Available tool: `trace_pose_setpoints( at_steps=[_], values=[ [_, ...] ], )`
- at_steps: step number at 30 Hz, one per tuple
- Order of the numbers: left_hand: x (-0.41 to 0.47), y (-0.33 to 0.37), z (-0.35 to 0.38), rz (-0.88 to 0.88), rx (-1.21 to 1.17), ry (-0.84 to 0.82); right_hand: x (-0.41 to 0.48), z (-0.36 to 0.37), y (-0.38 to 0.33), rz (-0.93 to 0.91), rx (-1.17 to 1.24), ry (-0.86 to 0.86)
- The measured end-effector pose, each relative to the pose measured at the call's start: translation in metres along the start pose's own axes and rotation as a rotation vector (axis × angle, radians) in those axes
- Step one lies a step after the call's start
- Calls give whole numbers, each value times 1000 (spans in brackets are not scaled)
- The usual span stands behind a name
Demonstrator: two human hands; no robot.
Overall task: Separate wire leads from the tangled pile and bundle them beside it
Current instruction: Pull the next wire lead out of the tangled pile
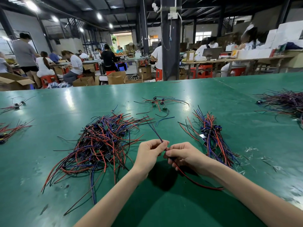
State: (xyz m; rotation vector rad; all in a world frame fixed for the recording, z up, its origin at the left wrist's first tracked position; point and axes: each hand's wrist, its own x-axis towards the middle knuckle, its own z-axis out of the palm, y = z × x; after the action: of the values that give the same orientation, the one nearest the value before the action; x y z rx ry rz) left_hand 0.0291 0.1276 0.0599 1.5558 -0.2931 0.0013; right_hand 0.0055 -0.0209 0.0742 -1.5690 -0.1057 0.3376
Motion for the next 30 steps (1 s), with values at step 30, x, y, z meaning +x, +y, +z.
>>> trace_pose_setpoints(
  at_steps=[30],
  values=[
    [4, 6, -5, -235, -186, 115, 1, 11, 7, -56, -50, 157]
  ],
)
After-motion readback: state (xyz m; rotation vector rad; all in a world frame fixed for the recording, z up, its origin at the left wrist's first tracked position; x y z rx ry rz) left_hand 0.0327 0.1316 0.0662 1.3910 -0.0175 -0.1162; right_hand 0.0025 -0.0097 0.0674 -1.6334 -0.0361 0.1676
